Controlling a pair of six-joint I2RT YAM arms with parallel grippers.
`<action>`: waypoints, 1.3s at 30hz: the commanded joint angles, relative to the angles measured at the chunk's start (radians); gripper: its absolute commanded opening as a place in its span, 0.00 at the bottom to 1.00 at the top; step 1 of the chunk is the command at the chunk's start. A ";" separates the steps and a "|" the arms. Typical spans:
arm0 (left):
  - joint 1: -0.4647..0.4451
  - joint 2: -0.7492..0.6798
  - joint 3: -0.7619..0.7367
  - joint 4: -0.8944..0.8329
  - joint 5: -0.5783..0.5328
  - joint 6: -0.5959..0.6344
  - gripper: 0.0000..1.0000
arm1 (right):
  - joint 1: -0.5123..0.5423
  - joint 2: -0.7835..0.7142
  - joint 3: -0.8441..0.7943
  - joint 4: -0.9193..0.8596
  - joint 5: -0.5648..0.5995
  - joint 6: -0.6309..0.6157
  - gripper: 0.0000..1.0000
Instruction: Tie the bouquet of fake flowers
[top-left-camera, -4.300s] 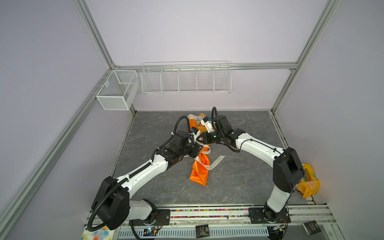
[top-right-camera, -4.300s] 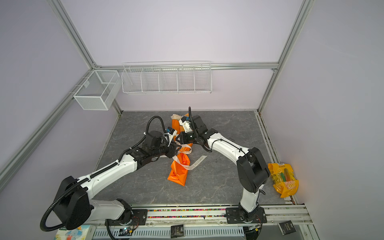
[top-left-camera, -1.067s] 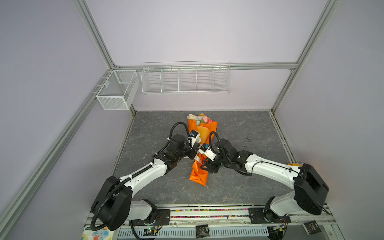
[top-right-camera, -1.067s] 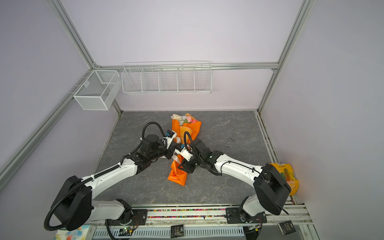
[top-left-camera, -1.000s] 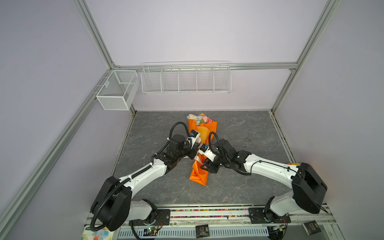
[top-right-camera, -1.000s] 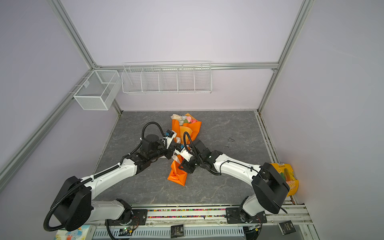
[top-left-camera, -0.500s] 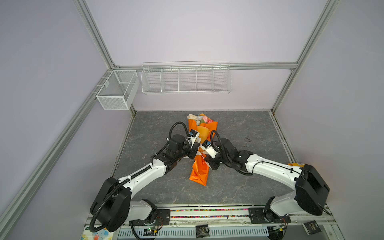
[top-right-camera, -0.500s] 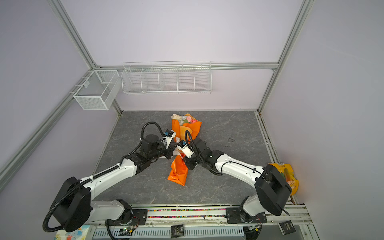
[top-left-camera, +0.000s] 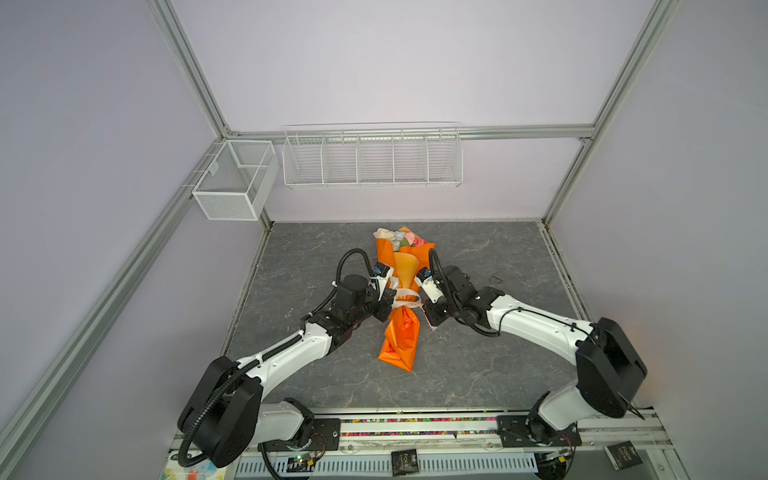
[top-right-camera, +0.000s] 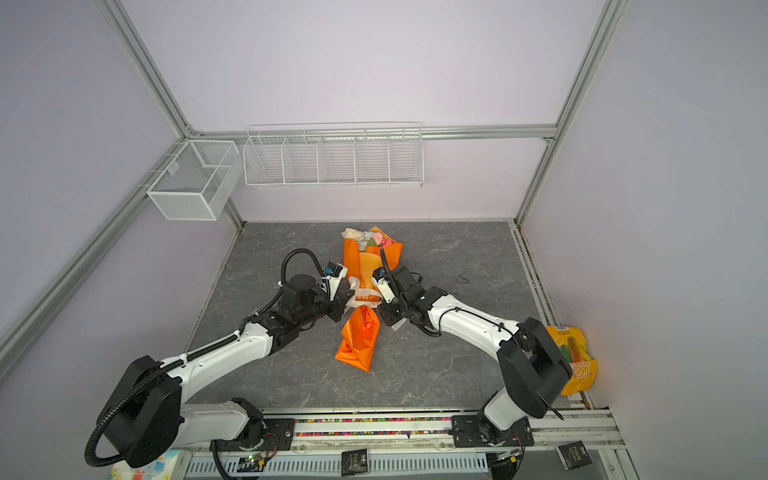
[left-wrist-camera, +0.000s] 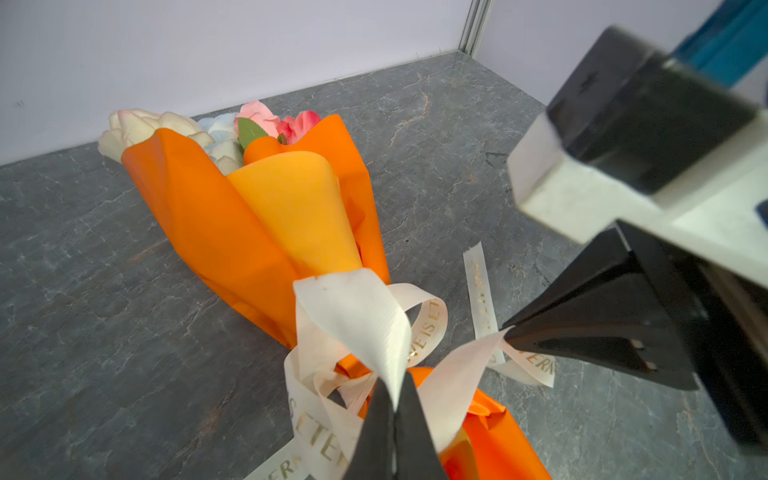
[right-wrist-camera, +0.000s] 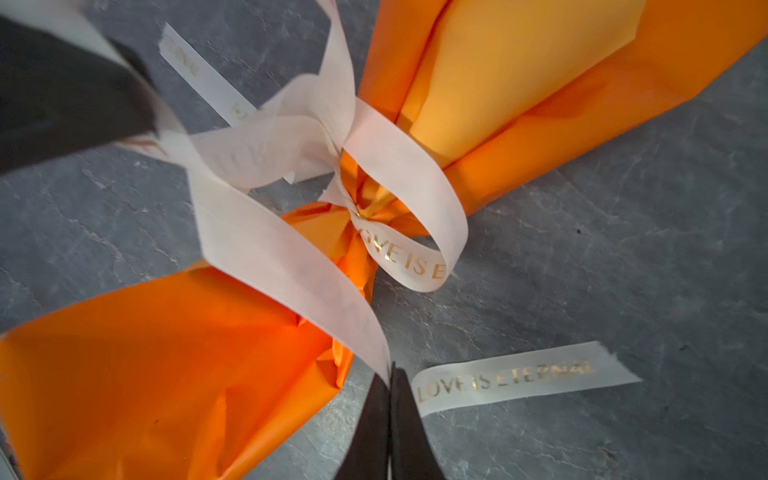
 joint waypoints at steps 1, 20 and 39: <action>0.004 -0.029 -0.038 0.035 -0.038 -0.066 0.00 | -0.014 0.033 0.036 -0.055 -0.035 0.043 0.07; 0.004 -0.083 -0.122 0.118 -0.019 -0.116 0.00 | -0.052 -0.112 -0.129 -0.034 0.101 0.128 0.08; 0.005 -0.076 -0.131 0.112 0.007 -0.139 0.00 | -0.028 -0.065 -0.075 0.130 -0.228 -0.003 0.45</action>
